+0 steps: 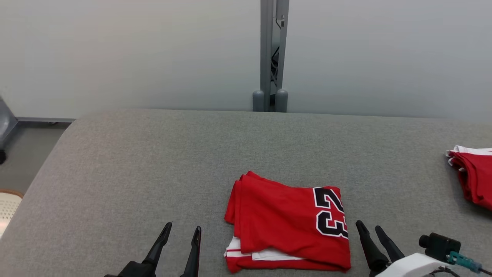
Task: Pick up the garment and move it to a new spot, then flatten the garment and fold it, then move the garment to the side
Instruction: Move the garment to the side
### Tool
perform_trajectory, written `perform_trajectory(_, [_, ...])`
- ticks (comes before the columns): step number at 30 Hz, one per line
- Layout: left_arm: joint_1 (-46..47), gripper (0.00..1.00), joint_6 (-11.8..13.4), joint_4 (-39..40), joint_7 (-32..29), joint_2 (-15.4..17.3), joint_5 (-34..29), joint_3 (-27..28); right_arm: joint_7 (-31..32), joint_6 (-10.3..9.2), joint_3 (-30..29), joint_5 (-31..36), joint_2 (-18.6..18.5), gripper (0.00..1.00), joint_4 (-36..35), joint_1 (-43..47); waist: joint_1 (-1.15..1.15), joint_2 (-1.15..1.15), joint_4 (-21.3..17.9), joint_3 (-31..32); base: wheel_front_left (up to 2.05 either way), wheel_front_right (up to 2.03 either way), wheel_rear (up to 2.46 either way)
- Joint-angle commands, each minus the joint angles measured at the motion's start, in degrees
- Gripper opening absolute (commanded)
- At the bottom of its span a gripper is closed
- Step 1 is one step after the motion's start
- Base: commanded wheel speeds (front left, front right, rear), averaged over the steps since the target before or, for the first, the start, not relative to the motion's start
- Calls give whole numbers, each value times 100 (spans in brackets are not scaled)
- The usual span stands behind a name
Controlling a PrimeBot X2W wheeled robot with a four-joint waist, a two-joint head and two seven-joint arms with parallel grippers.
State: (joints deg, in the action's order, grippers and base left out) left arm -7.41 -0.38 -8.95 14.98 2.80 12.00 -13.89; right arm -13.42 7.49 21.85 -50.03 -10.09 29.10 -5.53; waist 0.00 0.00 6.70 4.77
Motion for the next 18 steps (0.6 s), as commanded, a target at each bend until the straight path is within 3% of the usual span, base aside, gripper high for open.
perform_trajectory(1, [129,100,-23,42,23,25,-58,13,79,0,93,-342,-63,100,115,-199,0,0,167,-151,0,0,0])
perform_trajectory(7, [213,100,-72,61,23,25,-90,-48,527,0,575,-1429,-416,100,418,-641,0,0,455,-373,0,0,0])
perform_trajectory(12, [274,100,-100,80,23,24,-106,-87,587,0,872,-1768,-639,100,787,-909,0,0,605,-501,0,0,0])
perform_trajectory(18, [365,100,-125,96,23,23,-122,-125,700,0,1124,-2261,-622,100,1100,-1086,0,0,718,-609,0,0,0])
